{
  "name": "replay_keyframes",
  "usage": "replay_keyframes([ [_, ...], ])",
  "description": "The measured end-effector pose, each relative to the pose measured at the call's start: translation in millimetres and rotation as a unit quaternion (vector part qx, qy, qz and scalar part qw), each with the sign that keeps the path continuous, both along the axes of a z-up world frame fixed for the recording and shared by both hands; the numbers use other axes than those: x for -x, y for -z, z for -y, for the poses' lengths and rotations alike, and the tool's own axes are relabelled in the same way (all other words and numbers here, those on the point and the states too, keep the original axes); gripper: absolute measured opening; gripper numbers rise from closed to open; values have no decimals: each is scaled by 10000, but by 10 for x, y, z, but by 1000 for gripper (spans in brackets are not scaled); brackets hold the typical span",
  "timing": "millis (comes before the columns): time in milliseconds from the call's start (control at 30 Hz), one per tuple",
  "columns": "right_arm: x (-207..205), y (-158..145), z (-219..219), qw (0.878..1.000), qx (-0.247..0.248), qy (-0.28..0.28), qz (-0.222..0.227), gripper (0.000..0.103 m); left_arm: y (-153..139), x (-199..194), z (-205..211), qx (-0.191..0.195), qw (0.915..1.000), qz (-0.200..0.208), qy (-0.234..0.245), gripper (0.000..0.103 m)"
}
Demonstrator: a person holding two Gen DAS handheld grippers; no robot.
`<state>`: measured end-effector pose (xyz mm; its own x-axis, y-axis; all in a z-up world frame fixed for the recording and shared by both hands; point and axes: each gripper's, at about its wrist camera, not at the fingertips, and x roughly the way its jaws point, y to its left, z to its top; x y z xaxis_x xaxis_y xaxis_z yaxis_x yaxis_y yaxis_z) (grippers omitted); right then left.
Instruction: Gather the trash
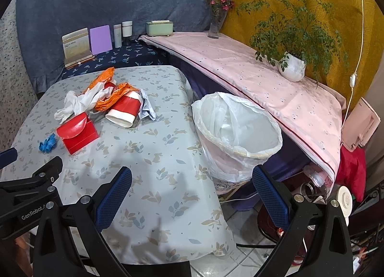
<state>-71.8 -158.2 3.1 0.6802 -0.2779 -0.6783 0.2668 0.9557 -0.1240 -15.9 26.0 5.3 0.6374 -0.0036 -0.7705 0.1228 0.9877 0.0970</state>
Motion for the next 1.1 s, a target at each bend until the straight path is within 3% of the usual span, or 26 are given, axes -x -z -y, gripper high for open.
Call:
replay_keyframes([
  [1100, -25, -60, -14, 10000, 59, 23, 44, 96, -53, 28, 34, 46, 9999, 115, 92, 96],
])
